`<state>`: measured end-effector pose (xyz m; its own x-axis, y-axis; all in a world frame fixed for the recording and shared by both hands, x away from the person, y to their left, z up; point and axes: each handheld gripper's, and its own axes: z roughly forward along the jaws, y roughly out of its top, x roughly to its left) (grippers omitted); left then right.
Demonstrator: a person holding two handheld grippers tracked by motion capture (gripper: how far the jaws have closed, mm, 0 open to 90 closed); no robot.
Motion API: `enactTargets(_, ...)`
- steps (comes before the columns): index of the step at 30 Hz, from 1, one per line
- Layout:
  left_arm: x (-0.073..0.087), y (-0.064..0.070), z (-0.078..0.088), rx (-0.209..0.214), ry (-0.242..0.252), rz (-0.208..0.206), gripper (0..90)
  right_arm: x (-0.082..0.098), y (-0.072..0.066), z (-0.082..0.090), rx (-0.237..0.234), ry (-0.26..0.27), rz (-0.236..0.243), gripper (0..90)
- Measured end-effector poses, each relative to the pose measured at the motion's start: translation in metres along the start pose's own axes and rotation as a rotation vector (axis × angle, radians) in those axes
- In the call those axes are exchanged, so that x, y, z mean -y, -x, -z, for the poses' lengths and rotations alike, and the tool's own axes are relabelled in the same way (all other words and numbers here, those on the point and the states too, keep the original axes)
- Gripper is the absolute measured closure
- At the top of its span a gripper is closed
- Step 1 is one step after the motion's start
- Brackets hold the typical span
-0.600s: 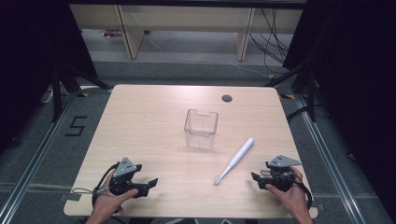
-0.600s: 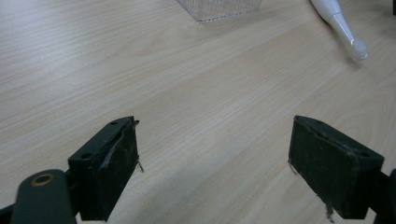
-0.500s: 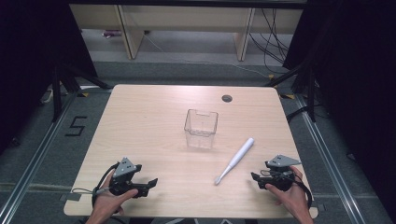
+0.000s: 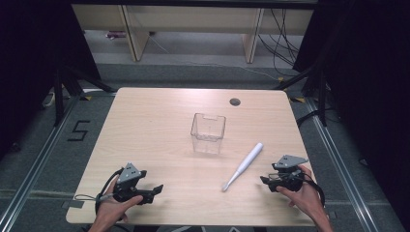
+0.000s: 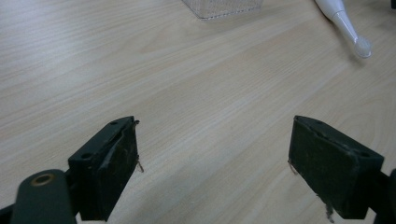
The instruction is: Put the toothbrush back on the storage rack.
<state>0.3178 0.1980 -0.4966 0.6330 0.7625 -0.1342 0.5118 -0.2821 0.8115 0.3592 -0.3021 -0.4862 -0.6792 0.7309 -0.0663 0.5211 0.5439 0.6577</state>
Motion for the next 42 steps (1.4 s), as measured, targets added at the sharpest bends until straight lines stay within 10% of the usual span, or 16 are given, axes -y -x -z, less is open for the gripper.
enactTargets(16, -0.001, 0.001, -0.002, 0.007, 0.002, -0.002, 15.0, -0.018, 0.005, 0.001, -0.031, -0.016, 0.12, 36.9)
enactTargets(19, -0.001, 0.001, -0.002, 0.007, 0.003, 0.0, 15.0, -0.021, 0.002, 0.001, -0.029, -0.031, 0.082, 39.2)
enactTargets(33, -0.001, 0.002, -0.001, 0.005, 0.0, 0.004, 15.2, -0.045, 0.006, -0.013, -0.045, -0.029, 0.107, 78.0)
enactTargets(42, -0.001, 0.001, -0.001, 0.012, 0.007, 0.001, 15.4, -0.052, 0.009, -0.022, -0.031, -0.015, 0.101, 86.6)
